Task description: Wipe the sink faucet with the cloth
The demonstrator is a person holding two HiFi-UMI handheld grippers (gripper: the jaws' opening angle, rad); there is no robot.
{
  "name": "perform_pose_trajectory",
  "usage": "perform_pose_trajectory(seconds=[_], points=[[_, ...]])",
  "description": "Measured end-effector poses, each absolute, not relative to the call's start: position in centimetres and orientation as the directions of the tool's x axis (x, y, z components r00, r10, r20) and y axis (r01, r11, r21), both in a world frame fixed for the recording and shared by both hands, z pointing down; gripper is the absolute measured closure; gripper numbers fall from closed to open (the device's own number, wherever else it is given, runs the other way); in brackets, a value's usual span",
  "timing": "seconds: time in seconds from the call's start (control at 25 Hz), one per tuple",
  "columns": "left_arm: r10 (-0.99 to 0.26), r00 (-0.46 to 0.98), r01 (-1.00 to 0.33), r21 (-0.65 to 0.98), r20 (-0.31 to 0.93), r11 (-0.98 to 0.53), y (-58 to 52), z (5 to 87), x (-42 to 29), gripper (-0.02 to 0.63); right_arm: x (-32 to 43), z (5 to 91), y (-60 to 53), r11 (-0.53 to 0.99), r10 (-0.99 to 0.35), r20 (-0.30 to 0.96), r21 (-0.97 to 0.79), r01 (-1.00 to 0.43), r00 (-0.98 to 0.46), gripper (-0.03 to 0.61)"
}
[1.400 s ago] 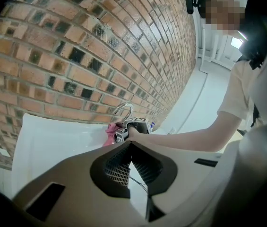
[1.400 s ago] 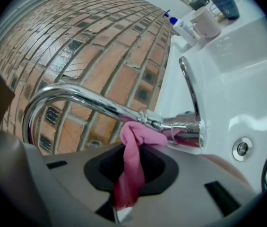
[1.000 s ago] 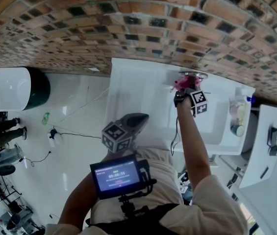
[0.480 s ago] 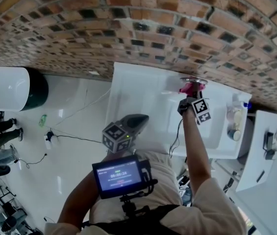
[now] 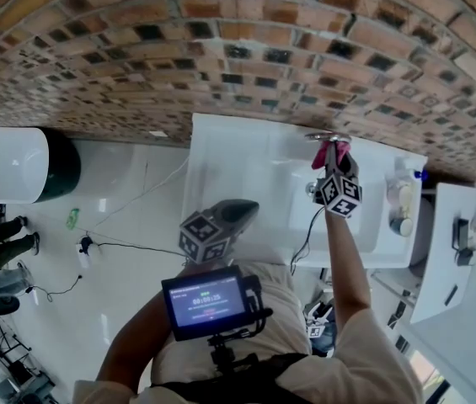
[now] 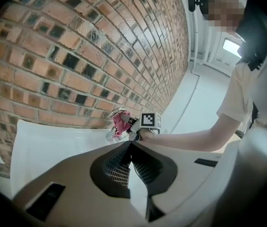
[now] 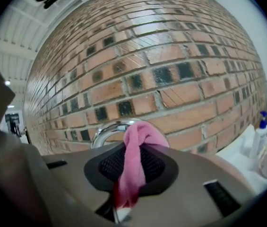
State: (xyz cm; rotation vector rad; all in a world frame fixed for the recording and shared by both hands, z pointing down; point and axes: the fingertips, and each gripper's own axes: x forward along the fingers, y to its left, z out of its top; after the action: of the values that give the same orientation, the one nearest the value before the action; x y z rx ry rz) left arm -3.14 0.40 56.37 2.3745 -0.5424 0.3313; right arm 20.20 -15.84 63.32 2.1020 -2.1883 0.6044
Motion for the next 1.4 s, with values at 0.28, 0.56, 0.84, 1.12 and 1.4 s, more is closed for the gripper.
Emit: perform_pose_trajectory(seconds=[0.28, 0.56, 0.84, 1.12, 1.4], points=[[-0.283, 0.879, -0.464, 0.557, 0.383, -0.689, 0.8, 56.7, -3.3, 0.614, 16.5, 62.8, -16.2, 0.140, -0.943, 0.294, -0.078, -0.987, -0.157, 0.505], [-0.275, 0.864, -0.487, 0.558, 0.422, -0.672, 1.5, 57.8, -2.7, 0.614, 13.6, 64.4, -16.4, 0.269, -0.924, 0.289, 0.021, -0.963, -0.252, 0.506], [-0.256, 0.847, -0.507, 0.559, 0.467, -0.656, 2.2, 59.3, -1.8, 0.614, 12.7, 65.1, -16.2, 0.312, -0.925, 0.305, 0.262, -0.913, -0.229, 0.506], [-0.238, 0.851, -0.493, 0.554, 0.468, -0.671, 2.1, 58.9, -0.1, 0.614, 6.4, 66.9, -12.3, 0.565, -0.811, 0.376, 0.298, -0.770, -0.449, 0.505], [-0.284, 0.847, -0.513, 0.551, 0.449, -0.659, 1.9, 58.8, -2.7, 0.614, 6.1, 66.3, -9.8, 0.464, -0.833, 0.378, 0.079, -0.882, -0.404, 0.505]])
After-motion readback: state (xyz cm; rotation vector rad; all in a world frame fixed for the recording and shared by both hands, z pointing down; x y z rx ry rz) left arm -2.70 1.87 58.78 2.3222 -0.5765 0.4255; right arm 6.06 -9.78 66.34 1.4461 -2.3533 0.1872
